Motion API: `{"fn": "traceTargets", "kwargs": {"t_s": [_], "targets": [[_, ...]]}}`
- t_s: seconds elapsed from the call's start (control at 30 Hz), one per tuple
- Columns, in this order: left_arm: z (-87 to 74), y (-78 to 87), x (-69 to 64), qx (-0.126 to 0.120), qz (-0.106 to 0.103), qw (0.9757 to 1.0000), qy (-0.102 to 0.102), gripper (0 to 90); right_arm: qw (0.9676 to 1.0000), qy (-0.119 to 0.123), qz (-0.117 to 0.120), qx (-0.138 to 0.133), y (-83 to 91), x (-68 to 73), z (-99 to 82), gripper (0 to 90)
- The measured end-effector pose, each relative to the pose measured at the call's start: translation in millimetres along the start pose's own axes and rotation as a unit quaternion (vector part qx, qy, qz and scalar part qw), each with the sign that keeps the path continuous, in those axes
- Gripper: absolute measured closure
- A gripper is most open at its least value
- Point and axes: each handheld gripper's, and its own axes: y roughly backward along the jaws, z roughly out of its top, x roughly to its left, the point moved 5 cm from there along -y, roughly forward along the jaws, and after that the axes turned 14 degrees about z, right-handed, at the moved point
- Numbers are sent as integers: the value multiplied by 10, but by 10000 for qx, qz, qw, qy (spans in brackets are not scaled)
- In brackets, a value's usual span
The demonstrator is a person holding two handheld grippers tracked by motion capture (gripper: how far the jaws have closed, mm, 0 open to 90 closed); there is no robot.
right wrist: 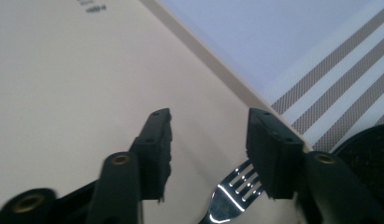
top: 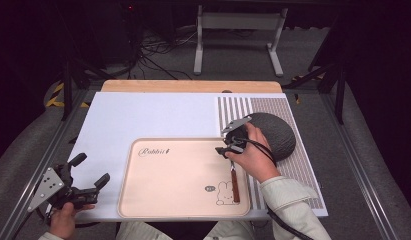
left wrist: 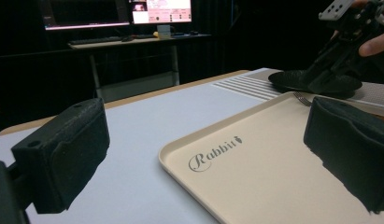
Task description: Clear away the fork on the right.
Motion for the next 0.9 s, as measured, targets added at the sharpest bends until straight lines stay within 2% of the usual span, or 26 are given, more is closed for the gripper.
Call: {"fn": "traceTargets", "kwargs": {"t_s": [0.13, 0.17, 0.2, 0.33, 0.43, 0.5, 0.57, 0.63, 0.7, 0.83, 0.9], "targets": [[-1, -3, 2, 0, -1, 10000, 2, 9, 9991, 20, 138, -400, 89, 71, 67, 322], [-1, -3, 2, 0, -1, 10000, 2, 9, 9991, 20, 138, -400, 89, 71, 67, 322], [0, -1, 0, -3, -6, 10000, 3, 8, 9984, 74, 200, -528, 136, 112, 94, 256], [-2, 0, 3, -2, 0, 10000, 4, 9, 9971, 224, 166, -709, 229, 142, 129, 253], [-1, 1, 4, -3, 6, 10000, 14, 8, 9966, 229, 136, -780, 284, 165, 143, 247], [-2, 0, 0, 5, 1, 10000, 11, 8, 9960, 378, 141, -801, 355, 205, 157, 178], [-1, 0, -1, 3, -1, 10000, 14, 9, 9957, 405, 154, -813, 376, 213, 158, 169], [0, 0, -2, 0, -1, 10000, 13, 8, 9950, 536, 219, -818, 410, 223, 149, 137], [-5, 0, 0, 16, 4, 10000, 16, 9, 9949, 535, 243, -821, 440, 217, 125, 130], [-1, 4, 0, 4, 4, 10000, 13, 9, 9918, 665, 343, -1036, 506, 218, 98, 93], [-1, 4, 2, 1, 9, 10000, 15, 9, 9884, 791, 337, -1254, 588, 205, 68, 64]]}}
